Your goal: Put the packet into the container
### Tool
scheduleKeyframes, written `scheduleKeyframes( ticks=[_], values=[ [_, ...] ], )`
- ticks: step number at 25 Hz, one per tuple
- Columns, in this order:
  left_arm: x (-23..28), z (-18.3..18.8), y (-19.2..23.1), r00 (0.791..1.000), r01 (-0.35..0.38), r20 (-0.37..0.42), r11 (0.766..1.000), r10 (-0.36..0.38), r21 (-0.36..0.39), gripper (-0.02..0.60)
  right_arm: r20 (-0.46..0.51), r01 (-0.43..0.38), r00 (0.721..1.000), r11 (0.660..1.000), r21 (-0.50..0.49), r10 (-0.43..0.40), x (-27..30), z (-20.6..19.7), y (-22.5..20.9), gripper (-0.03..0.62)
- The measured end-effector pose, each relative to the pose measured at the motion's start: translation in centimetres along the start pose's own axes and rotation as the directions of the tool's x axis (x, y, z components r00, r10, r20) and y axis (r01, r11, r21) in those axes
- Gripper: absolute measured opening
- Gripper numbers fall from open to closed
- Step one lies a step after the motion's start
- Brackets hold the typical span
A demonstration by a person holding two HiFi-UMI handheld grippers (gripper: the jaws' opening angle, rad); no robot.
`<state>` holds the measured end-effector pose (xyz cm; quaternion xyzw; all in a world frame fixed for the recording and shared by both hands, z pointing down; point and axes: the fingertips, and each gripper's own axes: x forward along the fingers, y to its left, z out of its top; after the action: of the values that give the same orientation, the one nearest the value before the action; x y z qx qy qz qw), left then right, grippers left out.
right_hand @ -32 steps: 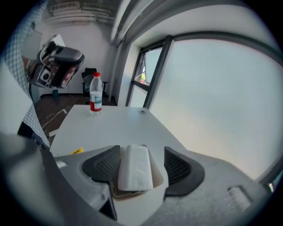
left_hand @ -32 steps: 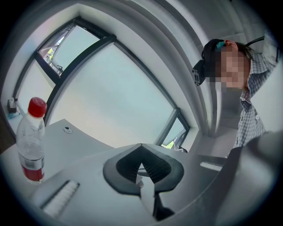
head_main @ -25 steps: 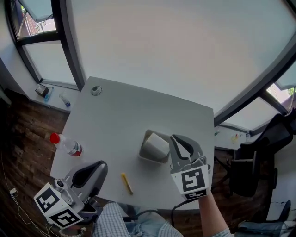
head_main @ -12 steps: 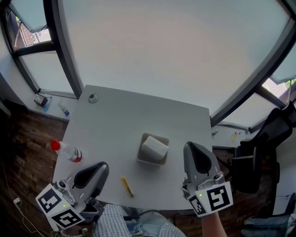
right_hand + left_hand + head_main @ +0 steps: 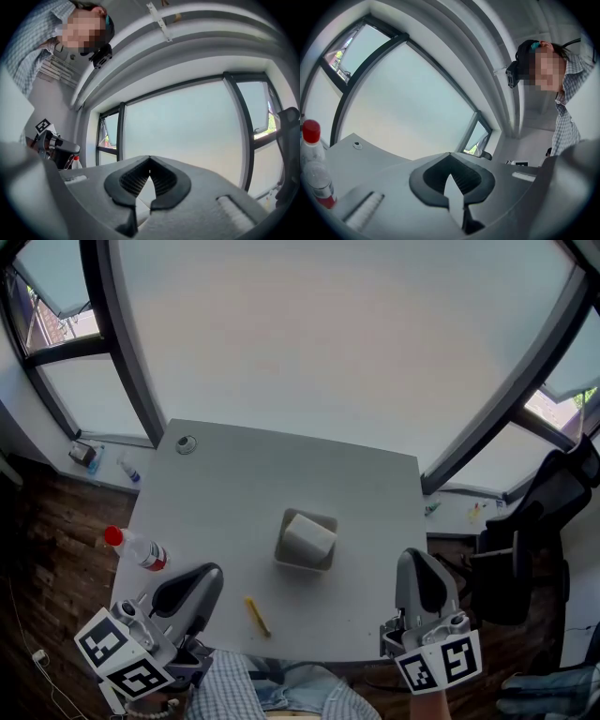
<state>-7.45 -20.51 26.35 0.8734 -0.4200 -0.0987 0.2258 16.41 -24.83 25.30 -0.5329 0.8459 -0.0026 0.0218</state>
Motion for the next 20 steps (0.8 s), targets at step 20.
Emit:
scheduleKeyframes(
  ticks=[20],
  values=[
    [0.7,-0.9,-0.9,0.999,0.026,-0.024,1.0,-0.027,-0.008,0.003,-0.003,-0.002,1.0,1.0,0.03,0.002,-0.9,-0.3,0.1,0.002]
  ],
)
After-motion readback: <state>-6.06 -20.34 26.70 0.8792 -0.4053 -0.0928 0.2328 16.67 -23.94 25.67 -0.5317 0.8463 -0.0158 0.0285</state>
